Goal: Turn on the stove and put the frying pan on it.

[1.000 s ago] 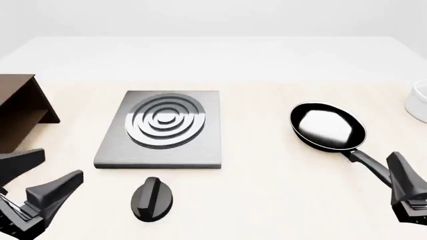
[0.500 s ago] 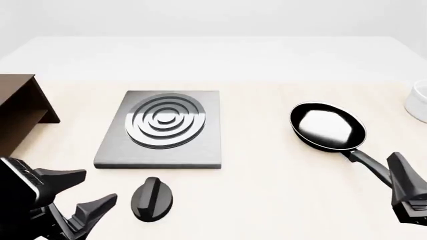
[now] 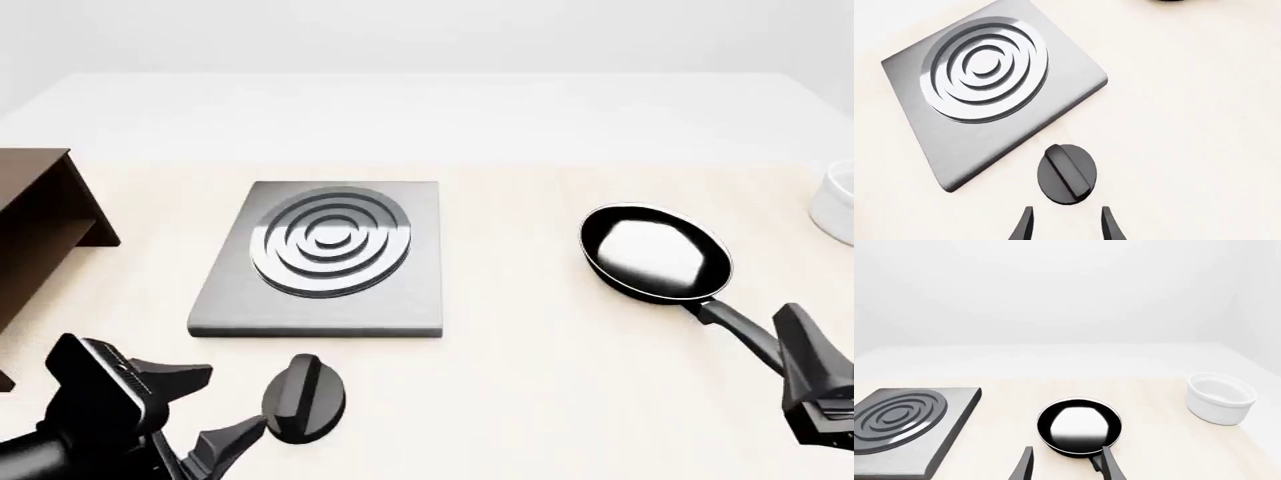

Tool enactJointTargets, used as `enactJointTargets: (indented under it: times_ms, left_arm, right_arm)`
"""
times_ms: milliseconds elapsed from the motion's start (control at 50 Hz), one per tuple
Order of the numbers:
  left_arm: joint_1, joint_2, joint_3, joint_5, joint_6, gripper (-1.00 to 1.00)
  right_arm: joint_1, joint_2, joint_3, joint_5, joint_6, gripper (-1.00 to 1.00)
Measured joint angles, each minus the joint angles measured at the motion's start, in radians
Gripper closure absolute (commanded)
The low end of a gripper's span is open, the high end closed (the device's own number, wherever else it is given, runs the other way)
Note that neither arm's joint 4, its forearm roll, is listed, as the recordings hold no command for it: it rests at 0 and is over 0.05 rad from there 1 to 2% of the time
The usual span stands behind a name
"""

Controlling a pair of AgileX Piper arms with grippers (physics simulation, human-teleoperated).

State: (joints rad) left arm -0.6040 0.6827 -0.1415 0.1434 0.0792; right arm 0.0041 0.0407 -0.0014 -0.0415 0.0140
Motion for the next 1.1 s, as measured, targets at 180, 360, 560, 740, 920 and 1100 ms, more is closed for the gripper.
enactJointTargets:
  times_ms: [180,360,560,740,920,1100]
  left_arm:
    - [-0.008,0.049,0.024,-0.06,0.004,-1.0]
    - [-0.019,0.101,0.043,-0.12,0.005,-1.0]
    - [-0.03,0.167,0.06,-0.193,0.006,-1.0]
    - [-0.042,0.212,0.068,-0.24,0.007,-1.0]
    - [-0.056,0.263,0.075,-0.292,0.005,-1.0]
    - [-0.069,0.343,0.085,-0.371,0.0,-1.0]
  right_arm:
    - [0.001,-0.001,0.0,0.002,-0.001,-1.0]
    - [0.001,-0.004,0.0,0.005,-0.002,-1.0]
    - [0.002,-0.01,0.0,0.012,-0.003,-1.0]
    - [0.002,-0.009,0.0,0.011,-0.004,-1.0]
    - [0.003,-0.003,0.0,0.006,-0.005,-1.0]
    - [0.003,0.003,0.0,-0.001,-0.007,-1.0]
